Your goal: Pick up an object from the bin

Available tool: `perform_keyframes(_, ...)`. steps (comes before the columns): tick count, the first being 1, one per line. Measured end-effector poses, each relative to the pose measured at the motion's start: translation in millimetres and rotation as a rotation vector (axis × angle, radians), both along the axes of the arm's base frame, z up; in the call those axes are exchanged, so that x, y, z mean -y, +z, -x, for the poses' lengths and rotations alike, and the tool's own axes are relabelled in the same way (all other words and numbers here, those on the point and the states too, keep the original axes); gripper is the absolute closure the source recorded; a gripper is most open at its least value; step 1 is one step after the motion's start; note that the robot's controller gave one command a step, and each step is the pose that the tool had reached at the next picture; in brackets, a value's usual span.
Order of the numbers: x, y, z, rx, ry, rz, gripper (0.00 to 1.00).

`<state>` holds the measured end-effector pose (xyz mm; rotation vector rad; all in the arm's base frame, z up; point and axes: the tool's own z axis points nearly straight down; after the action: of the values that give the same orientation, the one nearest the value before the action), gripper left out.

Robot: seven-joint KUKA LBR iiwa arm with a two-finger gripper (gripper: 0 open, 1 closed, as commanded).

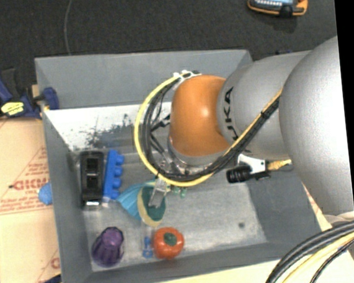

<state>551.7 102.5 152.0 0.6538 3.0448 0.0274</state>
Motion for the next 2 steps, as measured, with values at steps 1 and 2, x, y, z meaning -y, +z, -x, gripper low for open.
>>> perform_keyframes(1, 0.0, -0.1, 0.0, 0.0, 0.001, 0.0, 1.0)
perform_keyframes(2, -13.3, 9.6, -3.6, 0.002, -0.009, -0.001, 1.0)
